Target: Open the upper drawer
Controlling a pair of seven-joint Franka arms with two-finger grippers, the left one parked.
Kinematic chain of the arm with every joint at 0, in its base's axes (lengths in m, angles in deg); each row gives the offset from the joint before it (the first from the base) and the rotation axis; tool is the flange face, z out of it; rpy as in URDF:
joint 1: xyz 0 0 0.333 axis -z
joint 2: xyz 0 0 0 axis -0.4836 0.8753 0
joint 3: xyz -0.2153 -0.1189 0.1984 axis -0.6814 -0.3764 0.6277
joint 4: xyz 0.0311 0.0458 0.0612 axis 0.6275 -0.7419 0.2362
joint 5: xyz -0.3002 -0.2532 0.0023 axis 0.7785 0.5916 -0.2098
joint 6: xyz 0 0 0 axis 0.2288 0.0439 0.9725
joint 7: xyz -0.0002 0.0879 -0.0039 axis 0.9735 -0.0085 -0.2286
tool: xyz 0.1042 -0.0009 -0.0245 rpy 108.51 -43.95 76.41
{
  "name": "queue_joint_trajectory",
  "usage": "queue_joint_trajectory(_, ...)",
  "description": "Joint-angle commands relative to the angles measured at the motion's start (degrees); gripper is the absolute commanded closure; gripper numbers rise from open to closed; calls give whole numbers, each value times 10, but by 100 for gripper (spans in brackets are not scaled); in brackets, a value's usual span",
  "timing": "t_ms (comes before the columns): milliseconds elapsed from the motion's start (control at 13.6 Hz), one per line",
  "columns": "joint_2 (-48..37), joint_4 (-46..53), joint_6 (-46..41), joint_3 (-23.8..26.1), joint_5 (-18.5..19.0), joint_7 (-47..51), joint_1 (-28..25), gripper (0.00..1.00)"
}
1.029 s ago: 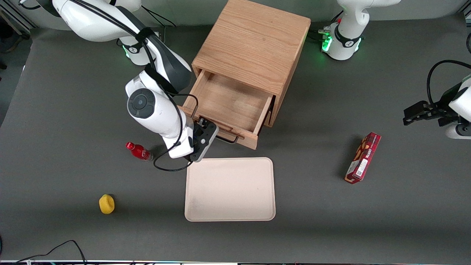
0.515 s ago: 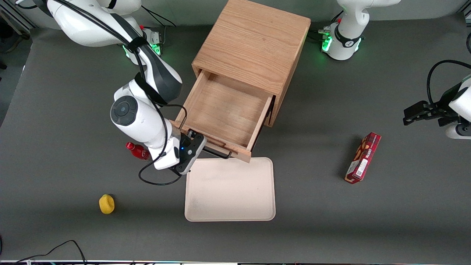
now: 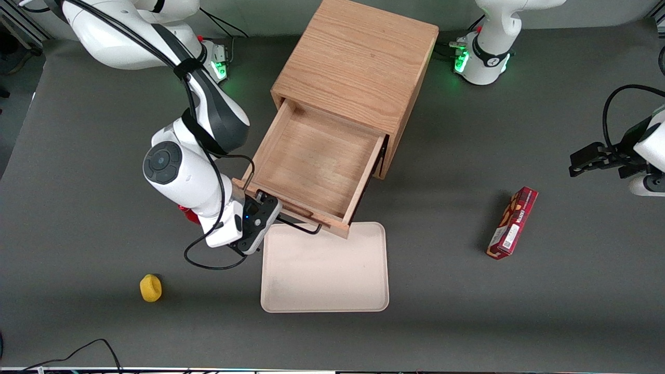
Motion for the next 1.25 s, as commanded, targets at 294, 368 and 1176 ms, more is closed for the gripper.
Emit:
queue_joint_trajectory(294,-73,20,-65,-7,-175,70,56,0)
queue_joint_trajectory(368,-99,16,-116,-10,-176,108,75,0)
queue_joint_trajectory(1176,-300,-82,-331,-49,24,433,198,0)
